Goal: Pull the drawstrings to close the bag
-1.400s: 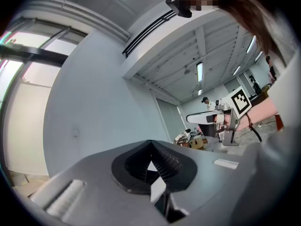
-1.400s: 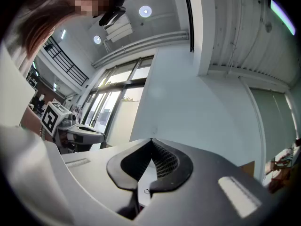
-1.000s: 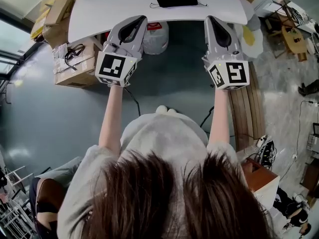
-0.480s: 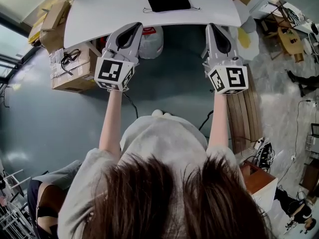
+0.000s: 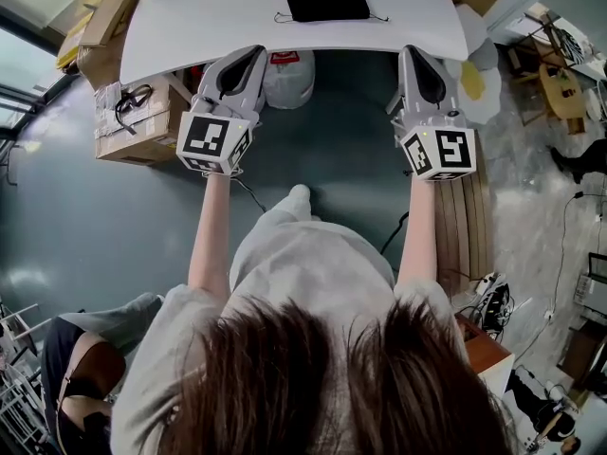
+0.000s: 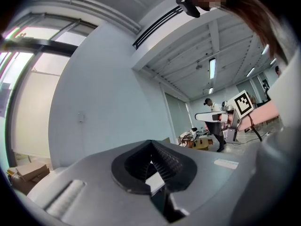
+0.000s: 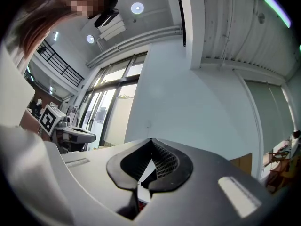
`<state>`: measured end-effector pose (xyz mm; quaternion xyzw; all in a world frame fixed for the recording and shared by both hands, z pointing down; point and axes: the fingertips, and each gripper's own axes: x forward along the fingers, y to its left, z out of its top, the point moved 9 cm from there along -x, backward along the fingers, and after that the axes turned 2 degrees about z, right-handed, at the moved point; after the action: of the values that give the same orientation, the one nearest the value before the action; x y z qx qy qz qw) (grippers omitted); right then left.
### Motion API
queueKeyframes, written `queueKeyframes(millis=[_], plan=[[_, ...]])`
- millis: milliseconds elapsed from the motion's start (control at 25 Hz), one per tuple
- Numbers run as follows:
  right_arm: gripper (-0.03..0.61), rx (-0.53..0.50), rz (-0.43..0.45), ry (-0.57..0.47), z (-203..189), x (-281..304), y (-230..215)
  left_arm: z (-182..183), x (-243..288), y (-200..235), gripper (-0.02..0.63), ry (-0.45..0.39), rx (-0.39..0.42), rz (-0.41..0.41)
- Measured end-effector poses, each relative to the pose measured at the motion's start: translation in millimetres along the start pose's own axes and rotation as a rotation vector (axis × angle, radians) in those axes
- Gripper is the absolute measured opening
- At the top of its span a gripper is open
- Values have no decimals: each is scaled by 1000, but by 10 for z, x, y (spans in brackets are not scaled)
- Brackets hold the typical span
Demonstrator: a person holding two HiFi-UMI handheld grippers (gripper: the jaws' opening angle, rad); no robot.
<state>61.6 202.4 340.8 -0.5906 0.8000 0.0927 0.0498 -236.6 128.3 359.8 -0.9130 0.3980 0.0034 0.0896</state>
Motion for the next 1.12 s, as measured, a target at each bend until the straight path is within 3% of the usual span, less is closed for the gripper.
queueKeyframes(millis=[1120], plan=[[12, 64, -64, 80, -660, 1546, -975, -698, 1567, 999, -6, 93, -85, 5]])
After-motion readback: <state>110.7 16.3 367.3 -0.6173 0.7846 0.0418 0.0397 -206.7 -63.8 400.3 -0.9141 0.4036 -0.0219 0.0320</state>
